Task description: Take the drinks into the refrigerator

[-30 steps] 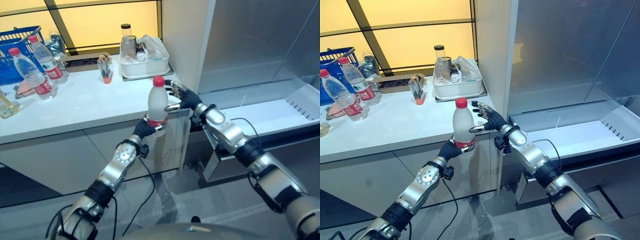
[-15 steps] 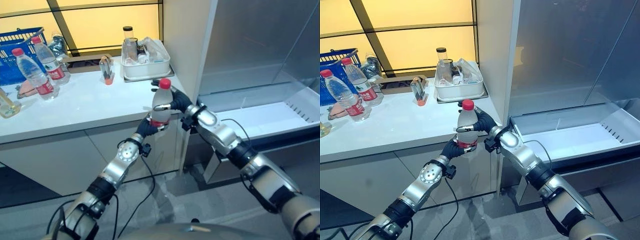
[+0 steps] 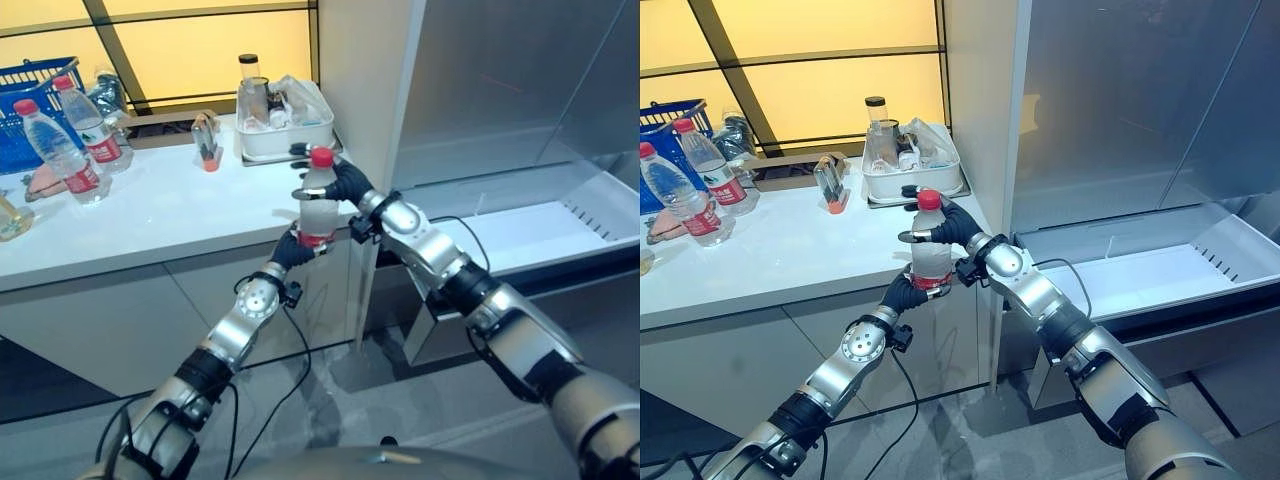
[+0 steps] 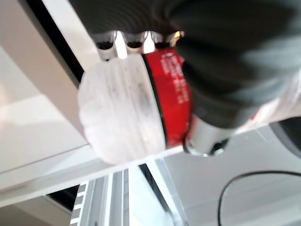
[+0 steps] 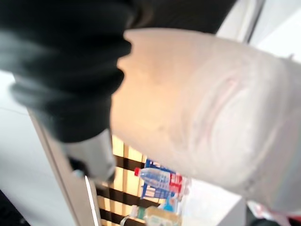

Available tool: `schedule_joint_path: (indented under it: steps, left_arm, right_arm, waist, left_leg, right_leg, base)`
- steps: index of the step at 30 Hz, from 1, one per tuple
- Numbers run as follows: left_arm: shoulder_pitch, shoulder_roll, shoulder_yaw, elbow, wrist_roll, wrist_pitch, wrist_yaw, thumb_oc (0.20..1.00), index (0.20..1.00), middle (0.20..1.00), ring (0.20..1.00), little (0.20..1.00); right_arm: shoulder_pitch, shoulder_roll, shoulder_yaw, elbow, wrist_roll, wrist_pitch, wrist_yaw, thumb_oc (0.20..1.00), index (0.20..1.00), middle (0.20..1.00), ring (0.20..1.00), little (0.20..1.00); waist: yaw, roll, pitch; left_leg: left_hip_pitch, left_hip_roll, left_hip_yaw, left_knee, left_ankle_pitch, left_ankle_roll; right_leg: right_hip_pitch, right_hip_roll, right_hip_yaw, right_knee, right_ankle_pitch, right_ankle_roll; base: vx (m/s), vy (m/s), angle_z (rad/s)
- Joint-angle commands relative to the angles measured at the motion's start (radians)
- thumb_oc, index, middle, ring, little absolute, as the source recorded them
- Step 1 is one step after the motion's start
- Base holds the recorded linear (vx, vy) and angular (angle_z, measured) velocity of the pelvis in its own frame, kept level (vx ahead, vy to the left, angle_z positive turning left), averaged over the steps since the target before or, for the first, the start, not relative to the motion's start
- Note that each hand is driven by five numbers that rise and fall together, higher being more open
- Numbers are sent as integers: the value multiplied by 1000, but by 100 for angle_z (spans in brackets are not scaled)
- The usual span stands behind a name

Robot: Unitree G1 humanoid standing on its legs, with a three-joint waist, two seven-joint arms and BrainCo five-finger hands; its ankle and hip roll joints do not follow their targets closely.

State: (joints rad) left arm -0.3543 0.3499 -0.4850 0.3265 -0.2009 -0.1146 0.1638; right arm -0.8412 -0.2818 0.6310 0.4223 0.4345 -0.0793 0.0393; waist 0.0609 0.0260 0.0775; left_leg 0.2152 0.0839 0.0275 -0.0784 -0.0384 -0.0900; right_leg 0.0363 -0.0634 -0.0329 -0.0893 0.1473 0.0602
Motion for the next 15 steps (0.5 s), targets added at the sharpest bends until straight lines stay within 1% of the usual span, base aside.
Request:
schedule_joint_path:
  steps: [1,15]
  left_arm:
    - [-249,-80,-75,-40,35,-120,-1,200,200,200,200,200]
    - [-265,-89,-82,-22,33,-118,17,200,200,200,200,200]
  right_arm:
    - [-106,95,6,83,-43,-28,-25,200,200,200,200,200]
    - [-96,94,-8,78,-28,-32,-52,200,200,200,200,200]
  waist:
    - [16,-18,-47]
    - [18,-23,-47]
  left_leg:
    - [-56,-66,17,32,-38,90]
    - [-59,-70,15,31,-35,94]
  right_leg:
    - [21,1,16,161,-165,35]
    - [18,-3,18,157,-158,37]
  base:
    - [0,0,0]
    - [0,0,0]
